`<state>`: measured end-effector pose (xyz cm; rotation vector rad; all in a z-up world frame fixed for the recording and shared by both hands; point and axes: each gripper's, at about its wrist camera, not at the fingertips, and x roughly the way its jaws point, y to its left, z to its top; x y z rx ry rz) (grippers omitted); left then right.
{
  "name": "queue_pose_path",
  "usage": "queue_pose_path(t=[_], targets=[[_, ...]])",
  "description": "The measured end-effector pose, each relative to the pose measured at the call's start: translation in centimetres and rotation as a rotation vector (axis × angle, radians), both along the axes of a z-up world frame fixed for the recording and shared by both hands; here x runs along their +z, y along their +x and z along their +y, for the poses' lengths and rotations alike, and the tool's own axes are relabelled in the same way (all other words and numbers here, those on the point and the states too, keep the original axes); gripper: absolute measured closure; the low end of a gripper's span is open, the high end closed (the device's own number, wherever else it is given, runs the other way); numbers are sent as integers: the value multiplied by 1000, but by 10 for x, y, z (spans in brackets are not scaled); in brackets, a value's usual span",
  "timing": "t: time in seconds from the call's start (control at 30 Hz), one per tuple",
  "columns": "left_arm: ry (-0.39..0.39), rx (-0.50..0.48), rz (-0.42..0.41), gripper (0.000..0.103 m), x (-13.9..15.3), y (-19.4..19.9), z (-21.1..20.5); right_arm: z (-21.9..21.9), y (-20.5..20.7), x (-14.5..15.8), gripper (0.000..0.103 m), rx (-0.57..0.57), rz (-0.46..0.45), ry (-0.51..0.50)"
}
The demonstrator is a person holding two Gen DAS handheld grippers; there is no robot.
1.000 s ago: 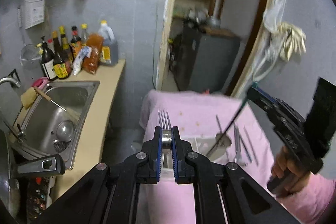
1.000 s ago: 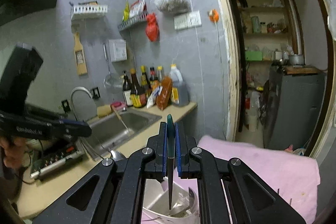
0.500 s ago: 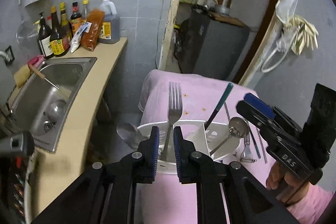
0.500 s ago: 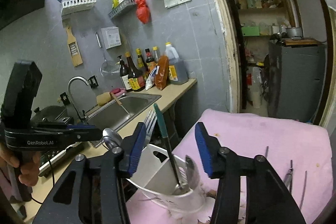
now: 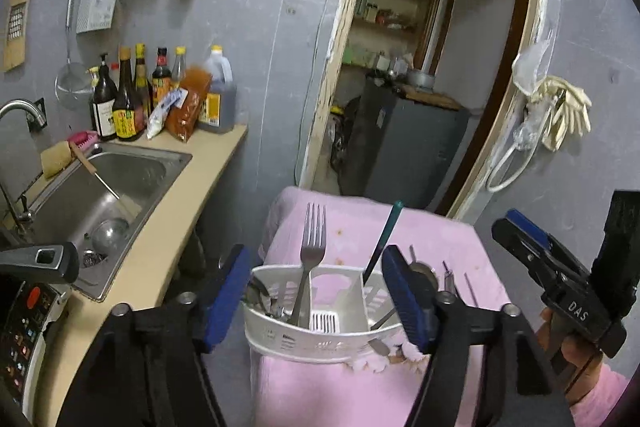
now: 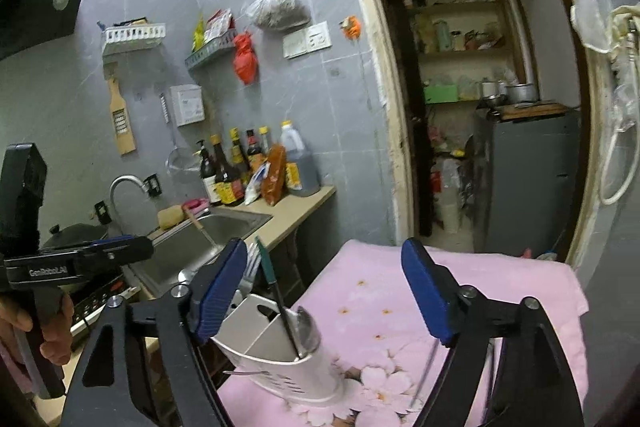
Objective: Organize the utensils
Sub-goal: 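Open the left tool over the caddy while the right tool releases its utensil, then move both open tools back to the remaining utensils on the cloth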
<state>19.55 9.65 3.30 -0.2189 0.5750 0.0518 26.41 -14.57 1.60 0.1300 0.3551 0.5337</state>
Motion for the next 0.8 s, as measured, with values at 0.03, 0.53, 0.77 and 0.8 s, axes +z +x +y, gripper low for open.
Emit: queue_pose_path(t=[0.03,0.53,0.77,0.8], targets=[[2,3,-13,31,2,-2,-1,-4,-2,2,24,-15,-4,3],[76,60,-211,3,17,-24,-45,-63,-31,22,5,-210,-75,-21],[125,30,-247,2,13,-26,-81,-92,-45,24,2,-284,-91,-67],[131,27,-250,2,13,-26,-85,-96,-46,23,2,-293,-91,-74]])
